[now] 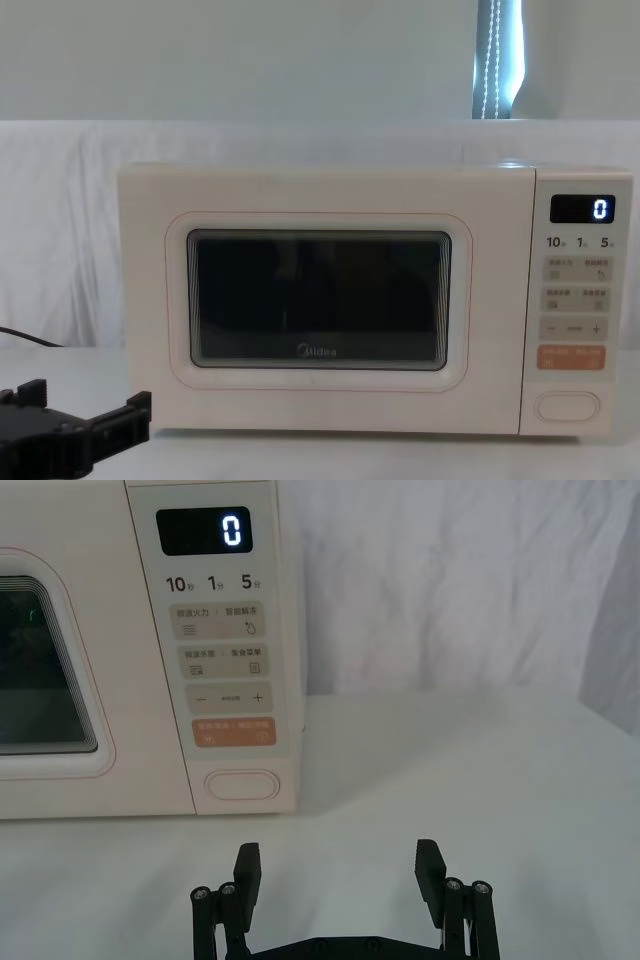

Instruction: Press the button to open the microwave door with one hand; close the microwave door with the other hand.

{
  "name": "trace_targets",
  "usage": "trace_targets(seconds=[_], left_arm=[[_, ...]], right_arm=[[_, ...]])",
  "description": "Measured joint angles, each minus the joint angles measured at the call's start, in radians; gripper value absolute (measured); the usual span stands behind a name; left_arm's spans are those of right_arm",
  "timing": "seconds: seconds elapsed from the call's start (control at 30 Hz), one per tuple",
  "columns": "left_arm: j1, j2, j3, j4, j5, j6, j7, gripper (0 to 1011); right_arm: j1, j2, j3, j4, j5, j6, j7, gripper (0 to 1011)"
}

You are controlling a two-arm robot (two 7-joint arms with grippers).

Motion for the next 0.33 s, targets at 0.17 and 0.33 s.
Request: trace_targets(seconds=[0.17, 0.33], left_arm=[[0.0, 0.0, 0.0, 0.0, 0.0, 0.0, 0.0, 1001], [-0.001, 0.0, 0.001, 0.0, 0.0, 0.0, 0.0, 1001]], right_arm=[[0.0, 0.0, 0.0, 0.0, 0.0, 0.0, 0.0, 1002], [0.0, 0.0, 0.0, 0.0, 0.0, 0.0, 0.0, 1002]])
